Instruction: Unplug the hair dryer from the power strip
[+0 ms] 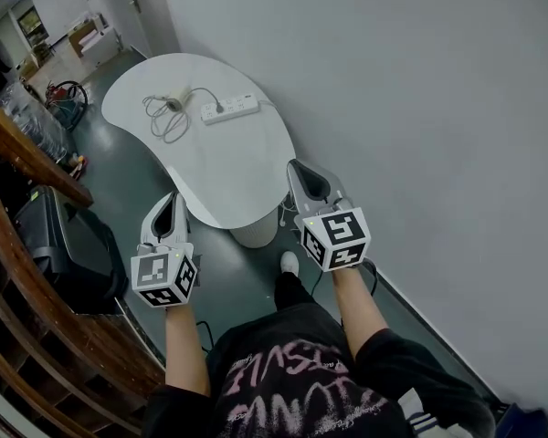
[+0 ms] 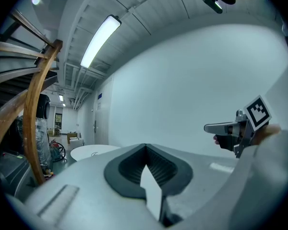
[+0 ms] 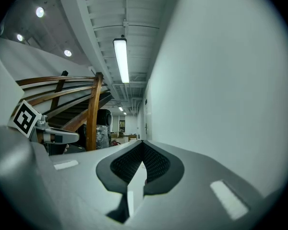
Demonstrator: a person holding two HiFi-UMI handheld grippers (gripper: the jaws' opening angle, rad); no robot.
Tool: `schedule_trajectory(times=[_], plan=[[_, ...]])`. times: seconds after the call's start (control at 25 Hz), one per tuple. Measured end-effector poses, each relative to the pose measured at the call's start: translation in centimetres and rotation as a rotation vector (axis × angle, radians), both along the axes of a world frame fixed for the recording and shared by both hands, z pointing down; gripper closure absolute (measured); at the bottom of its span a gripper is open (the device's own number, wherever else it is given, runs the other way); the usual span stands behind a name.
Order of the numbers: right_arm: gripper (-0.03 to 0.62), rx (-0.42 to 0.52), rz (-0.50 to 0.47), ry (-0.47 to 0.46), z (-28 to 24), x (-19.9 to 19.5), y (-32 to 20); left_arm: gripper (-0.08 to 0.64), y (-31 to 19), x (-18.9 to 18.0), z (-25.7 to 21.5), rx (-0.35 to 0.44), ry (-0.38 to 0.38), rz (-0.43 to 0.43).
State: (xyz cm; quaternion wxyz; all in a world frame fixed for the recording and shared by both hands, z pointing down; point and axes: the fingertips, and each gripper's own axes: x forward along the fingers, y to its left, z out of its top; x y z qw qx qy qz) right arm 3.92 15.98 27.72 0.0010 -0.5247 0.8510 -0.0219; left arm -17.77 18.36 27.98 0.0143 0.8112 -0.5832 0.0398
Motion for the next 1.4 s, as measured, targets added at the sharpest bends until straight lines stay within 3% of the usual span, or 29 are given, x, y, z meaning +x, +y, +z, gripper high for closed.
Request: schedule_trajectory(times=[0.4,0.96,1.4], plan=[[0.582,-0.066,-0.009,0.001,2.7,0.8,-9.5,0.56,-9.3,1.0,2.7,-0.071,-0.001,-0.002],[0.582,-0.177,-0.092,-0.007,7.1,1.0,-24.0,0.56,-22.7,2.6,6.7,-0.185,-0.018,-0.034],[0.581,-0.2,-0.172,-0.023,6.6,1.5,-29.7,0.56,-27.8,5.1,6.0,-0.214,-0.068,-0.052]])
